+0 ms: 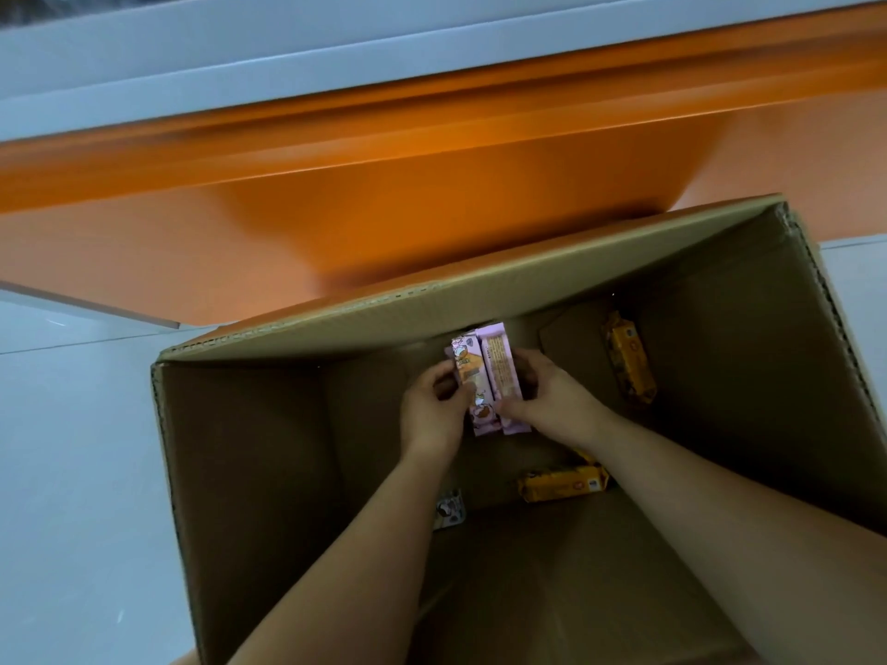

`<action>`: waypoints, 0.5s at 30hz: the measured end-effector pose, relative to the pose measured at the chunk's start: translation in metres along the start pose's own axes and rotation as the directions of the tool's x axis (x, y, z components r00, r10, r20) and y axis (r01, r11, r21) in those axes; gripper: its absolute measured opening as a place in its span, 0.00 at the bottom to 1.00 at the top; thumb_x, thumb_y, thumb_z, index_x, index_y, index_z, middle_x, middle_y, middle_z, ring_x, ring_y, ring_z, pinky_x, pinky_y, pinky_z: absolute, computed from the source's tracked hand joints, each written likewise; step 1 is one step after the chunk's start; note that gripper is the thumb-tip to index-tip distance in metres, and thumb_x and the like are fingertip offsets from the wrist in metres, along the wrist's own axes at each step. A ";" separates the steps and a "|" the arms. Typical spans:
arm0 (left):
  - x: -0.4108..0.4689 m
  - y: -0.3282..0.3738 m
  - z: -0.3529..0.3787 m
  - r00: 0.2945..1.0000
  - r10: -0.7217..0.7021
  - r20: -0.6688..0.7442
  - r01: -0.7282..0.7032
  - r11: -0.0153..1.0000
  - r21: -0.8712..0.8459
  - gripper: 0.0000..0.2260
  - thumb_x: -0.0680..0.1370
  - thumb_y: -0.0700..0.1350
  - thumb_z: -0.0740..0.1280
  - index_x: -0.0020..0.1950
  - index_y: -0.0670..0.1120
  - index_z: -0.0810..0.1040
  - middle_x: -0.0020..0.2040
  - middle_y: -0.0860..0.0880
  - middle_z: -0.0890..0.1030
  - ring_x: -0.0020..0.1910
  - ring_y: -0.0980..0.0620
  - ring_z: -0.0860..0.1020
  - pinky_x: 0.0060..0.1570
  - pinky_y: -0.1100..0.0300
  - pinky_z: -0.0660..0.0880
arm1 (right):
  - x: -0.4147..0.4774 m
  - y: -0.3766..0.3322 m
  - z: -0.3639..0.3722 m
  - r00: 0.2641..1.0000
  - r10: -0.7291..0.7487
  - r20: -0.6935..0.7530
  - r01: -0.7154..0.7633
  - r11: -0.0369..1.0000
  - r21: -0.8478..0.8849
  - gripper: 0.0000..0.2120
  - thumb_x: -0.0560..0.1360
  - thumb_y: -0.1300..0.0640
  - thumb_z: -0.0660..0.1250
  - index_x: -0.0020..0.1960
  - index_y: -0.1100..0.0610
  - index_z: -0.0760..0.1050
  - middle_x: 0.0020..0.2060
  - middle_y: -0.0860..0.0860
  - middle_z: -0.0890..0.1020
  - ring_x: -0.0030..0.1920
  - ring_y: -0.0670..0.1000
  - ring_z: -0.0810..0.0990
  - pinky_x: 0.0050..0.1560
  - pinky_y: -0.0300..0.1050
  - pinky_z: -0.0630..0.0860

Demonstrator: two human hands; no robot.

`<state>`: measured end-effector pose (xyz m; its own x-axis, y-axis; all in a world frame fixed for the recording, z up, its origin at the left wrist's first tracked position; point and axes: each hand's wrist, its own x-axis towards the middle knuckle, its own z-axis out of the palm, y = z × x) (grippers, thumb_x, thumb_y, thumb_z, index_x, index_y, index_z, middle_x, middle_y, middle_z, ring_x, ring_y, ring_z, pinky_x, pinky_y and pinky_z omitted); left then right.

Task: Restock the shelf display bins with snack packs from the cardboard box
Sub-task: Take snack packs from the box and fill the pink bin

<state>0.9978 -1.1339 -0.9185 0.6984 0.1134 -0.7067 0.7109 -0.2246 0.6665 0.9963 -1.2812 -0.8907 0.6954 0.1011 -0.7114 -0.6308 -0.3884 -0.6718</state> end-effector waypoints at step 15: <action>-0.052 0.033 -0.016 0.984 0.151 0.092 -0.142 0.986 -0.089 0.10 0.81 0.39 0.61 0.62 0.46 0.73 0.51 0.54 0.79 0.42 0.64 0.79 0.37 0.73 0.74 | -0.046 -0.035 -0.002 0.997 -0.077 0.006 0.075 0.984 0.161 0.31 0.75 0.68 0.65 0.73 0.49 0.62 0.56 0.50 0.79 0.50 0.49 0.82 0.47 0.44 0.82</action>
<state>0.9864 -1.1316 -0.8561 0.7869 -0.0110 -0.6170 0.6087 -0.1513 0.7789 0.9873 -1.2741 -0.8339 0.7398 0.1356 -0.6591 -0.6243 -0.2271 -0.7475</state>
